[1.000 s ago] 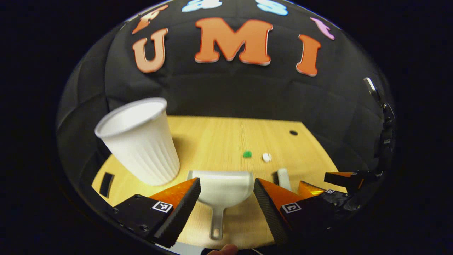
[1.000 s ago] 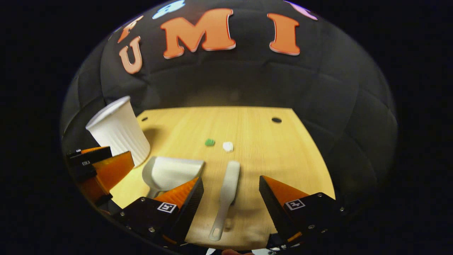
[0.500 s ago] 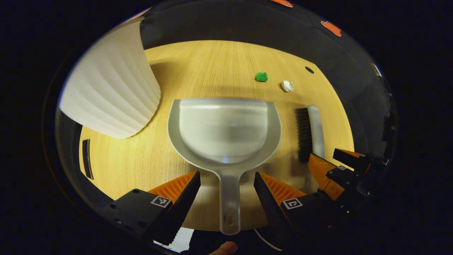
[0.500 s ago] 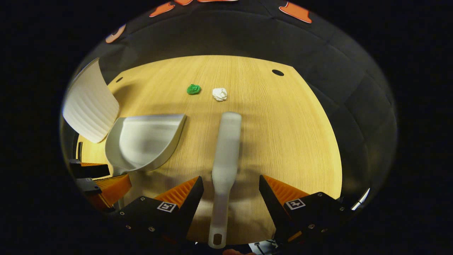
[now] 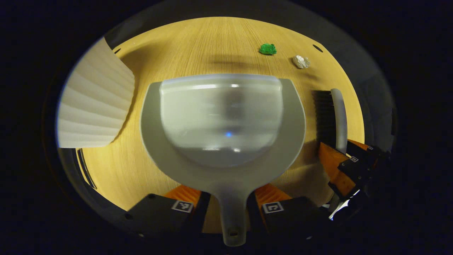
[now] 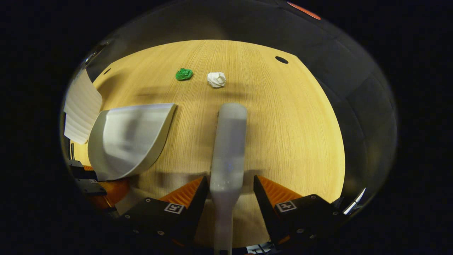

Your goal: Pick up the small broom and dustpan from the desktop, sweep the trash into the dustpan with the broom, and then empty the trash into the garbage bin.

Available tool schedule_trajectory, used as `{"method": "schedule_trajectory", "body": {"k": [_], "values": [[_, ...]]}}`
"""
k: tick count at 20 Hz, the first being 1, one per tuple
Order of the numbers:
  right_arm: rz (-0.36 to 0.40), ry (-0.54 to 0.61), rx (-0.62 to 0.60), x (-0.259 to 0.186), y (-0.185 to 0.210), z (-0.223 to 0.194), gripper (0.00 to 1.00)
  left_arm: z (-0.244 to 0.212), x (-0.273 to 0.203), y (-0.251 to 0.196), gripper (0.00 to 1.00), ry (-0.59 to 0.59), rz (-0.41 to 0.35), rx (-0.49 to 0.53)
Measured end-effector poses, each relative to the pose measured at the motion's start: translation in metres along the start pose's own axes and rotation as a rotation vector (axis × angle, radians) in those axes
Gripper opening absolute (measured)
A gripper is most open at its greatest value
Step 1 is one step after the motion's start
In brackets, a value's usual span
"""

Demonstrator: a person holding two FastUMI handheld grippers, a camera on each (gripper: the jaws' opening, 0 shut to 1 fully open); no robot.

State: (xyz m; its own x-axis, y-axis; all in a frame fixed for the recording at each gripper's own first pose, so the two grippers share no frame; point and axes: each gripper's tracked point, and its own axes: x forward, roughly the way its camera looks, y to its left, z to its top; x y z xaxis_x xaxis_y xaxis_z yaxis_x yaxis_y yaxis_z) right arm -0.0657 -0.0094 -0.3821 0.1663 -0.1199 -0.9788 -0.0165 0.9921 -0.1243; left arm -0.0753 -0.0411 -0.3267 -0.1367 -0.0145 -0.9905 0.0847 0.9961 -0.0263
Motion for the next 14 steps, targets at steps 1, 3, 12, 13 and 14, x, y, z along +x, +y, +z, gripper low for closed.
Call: {"method": "schedule_trajectory", "body": {"k": [1,3,12,13,14], "values": [[0.002,0.008,0.003,0.003,0.001,0.000,0.67,0.002,0.000,0.000,0.49,0.010,0.007,0.016],[0.010,0.019,0.003,0.004,0.001,0.004,0.55,0.008,-0.001,0.006,0.41,0.011,0.004,0.061],[0.093,0.001,-0.044,0.018,-0.024,0.073,0.34,0.047,-0.022,0.035,0.31,-0.003,-0.007,0.490],[0.096,0.001,-0.064,0.025,-0.027,0.084,0.34,0.051,-0.022,0.036,0.31,0.011,-0.020,0.525],[0.099,0.006,-0.095,0.029,-0.032,0.094,0.34,0.055,-0.021,0.034,0.31,0.023,-0.040,0.555]]}}
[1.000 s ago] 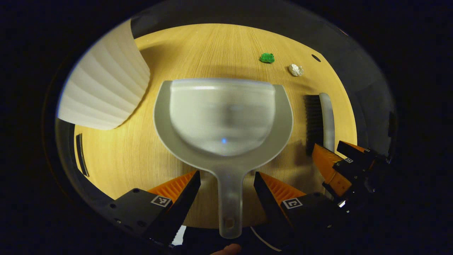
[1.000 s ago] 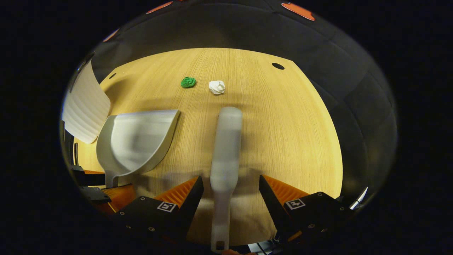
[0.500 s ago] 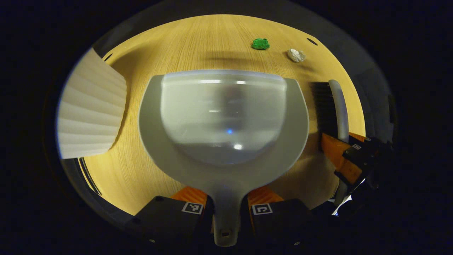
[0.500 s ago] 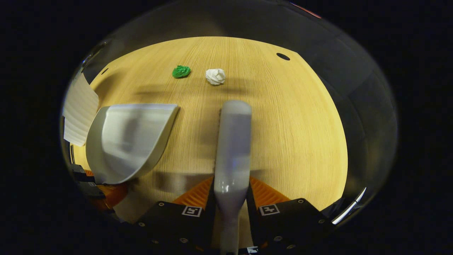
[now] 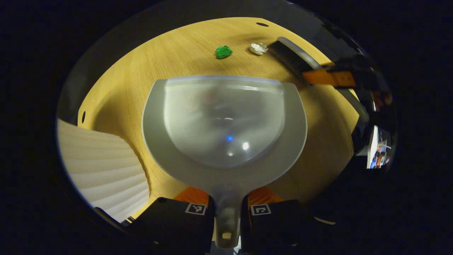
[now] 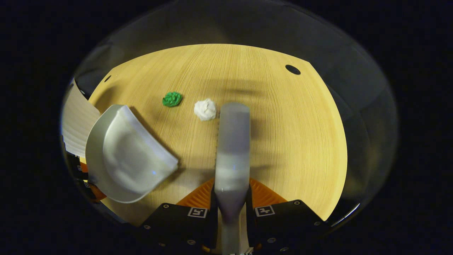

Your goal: Pick up the small broom and dustpan from the desktop, sweep the trash into the dustpan with the broom, and then empty the trash into the garbage bin.

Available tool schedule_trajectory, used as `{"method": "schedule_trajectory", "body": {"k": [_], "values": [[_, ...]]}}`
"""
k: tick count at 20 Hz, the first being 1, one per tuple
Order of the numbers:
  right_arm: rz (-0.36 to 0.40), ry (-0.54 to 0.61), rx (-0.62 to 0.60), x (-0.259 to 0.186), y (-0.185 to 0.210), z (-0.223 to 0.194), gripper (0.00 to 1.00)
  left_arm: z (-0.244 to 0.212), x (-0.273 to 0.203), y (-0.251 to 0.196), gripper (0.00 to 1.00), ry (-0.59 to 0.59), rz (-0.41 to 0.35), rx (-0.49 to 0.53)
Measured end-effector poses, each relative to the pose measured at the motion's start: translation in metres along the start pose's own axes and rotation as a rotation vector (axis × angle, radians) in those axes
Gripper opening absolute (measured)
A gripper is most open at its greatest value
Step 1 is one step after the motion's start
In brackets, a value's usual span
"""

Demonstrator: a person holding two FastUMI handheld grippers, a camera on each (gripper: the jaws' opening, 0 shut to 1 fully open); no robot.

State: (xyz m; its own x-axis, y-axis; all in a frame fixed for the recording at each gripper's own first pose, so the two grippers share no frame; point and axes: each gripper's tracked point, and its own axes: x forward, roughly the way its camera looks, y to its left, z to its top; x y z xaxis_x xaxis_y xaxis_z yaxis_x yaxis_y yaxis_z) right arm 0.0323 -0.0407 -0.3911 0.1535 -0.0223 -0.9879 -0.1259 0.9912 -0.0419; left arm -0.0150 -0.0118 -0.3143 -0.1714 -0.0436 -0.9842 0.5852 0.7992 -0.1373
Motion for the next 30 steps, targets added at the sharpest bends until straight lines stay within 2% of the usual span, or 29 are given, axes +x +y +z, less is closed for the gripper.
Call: {"method": "schedule_trajectory", "body": {"k": [4,6,10,13,15,17,20,22,25,28,30], "values": [[0.017,0.000,-0.113,0.019,-0.015,0.059,0.34,0.023,0.008,0.007,0.31,0.020,-0.116,0.036],[0.032,-0.002,-0.169,0.029,-0.015,0.075,0.34,0.045,0.019,0.014,0.31,0.007,-0.096,0.063],[0.140,0.025,-0.328,0.024,0.008,0.093,0.34,0.057,0.021,0.019,0.31,0.013,-0.083,0.124],[0.301,0.056,-0.421,0.014,0.033,0.099,0.34,0.057,0.020,0.015,0.31,0.002,-0.113,0.168],[0.381,0.075,-0.482,0.002,0.040,0.105,0.34,0.056,0.023,0.015,0.31,0.000,-0.109,0.186],[0.490,0.095,-0.533,-0.015,0.048,0.111,0.34,0.059,0.025,0.012,0.31,-0.013,-0.121,0.173],[0.543,0.133,-0.611,-0.032,0.041,0.130,0.34,0.056,0.029,0.009,0.31,-0.016,-0.118,0.144],[0.533,0.107,-0.557,-0.037,0.031,0.163,0.34,0.055,0.031,0.006,0.31,-0.035,-0.122,0.087],[0.501,0.032,-0.406,-0.046,0.008,0.229,0.34,0.057,0.032,-0.005,0.31,-0.070,-0.106,-0.042],[0.376,-0.013,-0.244,-0.044,-0.031,0.294,0.34,0.060,0.029,-0.024,0.31,-0.086,-0.084,-0.207],[0.300,0.008,-0.121,-0.036,-0.050,0.323,0.34,0.068,0.024,-0.037,0.31,-0.104,-0.067,-0.316]]}}
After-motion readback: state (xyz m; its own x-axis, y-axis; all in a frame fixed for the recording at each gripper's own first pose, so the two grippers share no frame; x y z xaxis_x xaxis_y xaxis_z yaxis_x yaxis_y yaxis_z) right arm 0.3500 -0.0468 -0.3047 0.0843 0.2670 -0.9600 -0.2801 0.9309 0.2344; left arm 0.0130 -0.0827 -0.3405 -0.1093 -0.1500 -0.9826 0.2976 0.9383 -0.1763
